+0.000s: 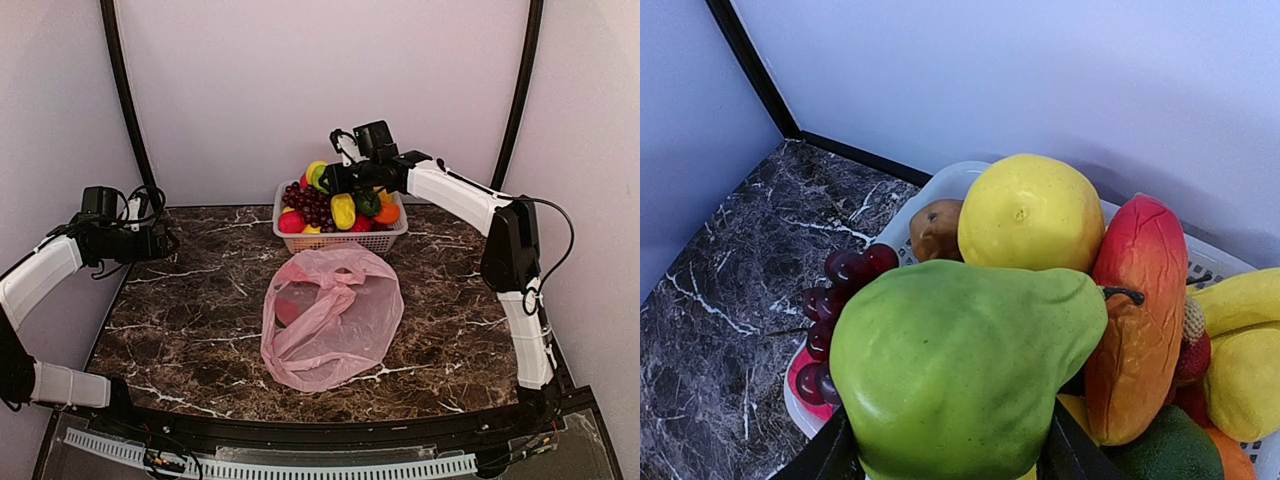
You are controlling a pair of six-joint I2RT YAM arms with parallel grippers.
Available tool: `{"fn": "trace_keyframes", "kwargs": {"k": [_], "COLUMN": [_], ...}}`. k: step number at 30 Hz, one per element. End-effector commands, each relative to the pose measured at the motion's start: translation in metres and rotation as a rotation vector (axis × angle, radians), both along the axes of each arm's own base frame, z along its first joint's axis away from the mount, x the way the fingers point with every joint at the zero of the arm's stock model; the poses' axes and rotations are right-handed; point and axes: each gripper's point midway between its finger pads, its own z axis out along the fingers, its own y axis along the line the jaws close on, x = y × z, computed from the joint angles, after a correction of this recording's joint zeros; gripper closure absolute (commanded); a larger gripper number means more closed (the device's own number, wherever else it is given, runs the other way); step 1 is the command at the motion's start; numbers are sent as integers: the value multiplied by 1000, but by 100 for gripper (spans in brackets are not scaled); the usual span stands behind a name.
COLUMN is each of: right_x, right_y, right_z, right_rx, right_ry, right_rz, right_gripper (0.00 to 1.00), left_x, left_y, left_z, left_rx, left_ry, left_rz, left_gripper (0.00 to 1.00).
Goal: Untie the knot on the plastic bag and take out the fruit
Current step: Place the fake fruit in the bin.
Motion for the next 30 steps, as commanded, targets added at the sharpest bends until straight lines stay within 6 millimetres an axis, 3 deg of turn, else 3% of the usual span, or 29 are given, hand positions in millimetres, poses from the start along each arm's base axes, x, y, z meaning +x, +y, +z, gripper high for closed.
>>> {"fn": "trace_keyframes", "kwargs": {"k": [1, 30], "right_x": [11, 14], "right_y": [-2, -4], "right_z": [3, -5], "right_rx": [39, 53], "right_ry": [-3, 26], "right_rz": [-15, -20], "right_gripper": [61, 34], "left_x": [-3, -4], "left_y": [0, -3], "left_z": [-9, -10], "left_rx": [-17, -44], "left_ry": [25, 28], "left_rz": [0, -7], "left_gripper": [6, 6]}}
